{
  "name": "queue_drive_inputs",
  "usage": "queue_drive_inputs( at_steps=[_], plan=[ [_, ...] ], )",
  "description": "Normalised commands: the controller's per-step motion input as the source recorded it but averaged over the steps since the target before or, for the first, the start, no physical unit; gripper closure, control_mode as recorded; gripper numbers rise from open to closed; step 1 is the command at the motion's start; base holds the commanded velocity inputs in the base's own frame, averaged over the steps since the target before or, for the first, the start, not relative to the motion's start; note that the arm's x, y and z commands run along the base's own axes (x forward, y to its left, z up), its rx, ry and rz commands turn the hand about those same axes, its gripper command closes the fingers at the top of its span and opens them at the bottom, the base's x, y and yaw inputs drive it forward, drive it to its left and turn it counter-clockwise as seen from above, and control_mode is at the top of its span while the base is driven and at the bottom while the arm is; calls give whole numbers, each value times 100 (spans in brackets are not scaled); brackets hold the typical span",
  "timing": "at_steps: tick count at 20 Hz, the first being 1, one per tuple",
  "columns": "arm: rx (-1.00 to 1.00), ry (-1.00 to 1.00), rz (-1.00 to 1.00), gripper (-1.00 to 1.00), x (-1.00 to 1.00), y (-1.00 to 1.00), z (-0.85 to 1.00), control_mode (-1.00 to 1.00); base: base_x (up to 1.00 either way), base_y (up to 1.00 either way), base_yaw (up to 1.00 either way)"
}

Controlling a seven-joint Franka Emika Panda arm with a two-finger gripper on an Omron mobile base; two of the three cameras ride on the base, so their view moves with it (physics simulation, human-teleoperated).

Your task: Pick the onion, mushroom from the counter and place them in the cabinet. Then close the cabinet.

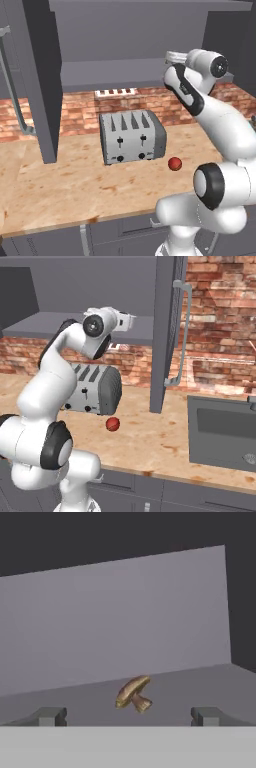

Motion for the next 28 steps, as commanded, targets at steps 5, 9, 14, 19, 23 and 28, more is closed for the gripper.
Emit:
queue_drive_inputs(
  at_steps=[5,9,14,19,23,28],
  plan=[
    [-3,-8,0,-100,-100,25,3,-100,0,0,0],
    [0,14,0,-100,-100,9,0,-100,0,0,0],
    [0,35,0,-100,-100,0,0,-100,0,0,0],
    [0,44,0,-100,-100,0,-1,-100,0,0,0],
    [0,38,0,-100,-92,0,-44,-100,0,0,0],
    [-1,26,0,-100,-62,0,-96,-100,0,0,0]
  ],
)
